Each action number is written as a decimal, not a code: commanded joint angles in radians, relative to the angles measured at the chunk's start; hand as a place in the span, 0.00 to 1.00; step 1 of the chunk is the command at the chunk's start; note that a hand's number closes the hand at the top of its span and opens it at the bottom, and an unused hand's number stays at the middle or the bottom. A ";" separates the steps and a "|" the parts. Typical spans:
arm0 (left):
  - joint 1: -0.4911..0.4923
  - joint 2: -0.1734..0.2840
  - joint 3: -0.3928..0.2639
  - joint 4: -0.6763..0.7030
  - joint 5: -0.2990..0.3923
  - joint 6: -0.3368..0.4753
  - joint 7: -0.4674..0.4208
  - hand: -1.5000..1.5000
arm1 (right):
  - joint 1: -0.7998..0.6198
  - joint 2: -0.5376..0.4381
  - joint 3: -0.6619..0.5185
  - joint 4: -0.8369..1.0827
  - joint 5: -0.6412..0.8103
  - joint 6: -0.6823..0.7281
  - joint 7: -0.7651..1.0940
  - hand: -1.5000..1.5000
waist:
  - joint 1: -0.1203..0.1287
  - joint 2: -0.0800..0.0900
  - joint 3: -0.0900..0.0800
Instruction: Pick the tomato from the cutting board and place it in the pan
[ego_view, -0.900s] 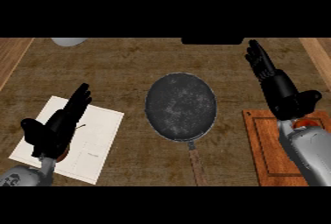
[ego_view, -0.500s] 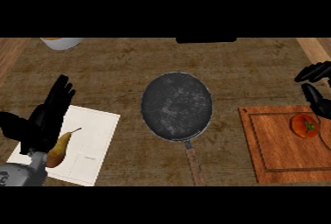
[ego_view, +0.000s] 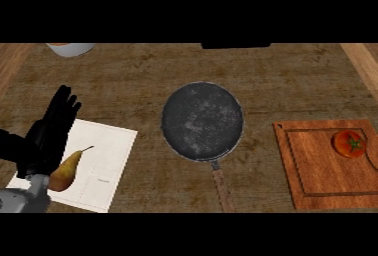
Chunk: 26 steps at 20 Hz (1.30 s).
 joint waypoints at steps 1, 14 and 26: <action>-0.031 -0.003 0.006 0.008 -0.006 -0.001 0.014 0.50 | 0.065 -0.094 -0.053 0.148 0.127 0.026 -0.282 0.00 | 0.019 0.002 -0.002; -0.119 -0.056 -0.009 0.033 -0.056 0.004 0.087 0.50 | -0.109 -0.185 0.120 0.022 0.456 -0.178 -0.001 0.00 | 0.041 -0.001 -0.007; -0.075 -0.065 0.042 0.023 -0.068 -0.037 0.081 0.50 | -0.023 -0.225 0.302 -0.171 0.767 -0.117 0.246 0.00 | 0.029 -0.004 -0.008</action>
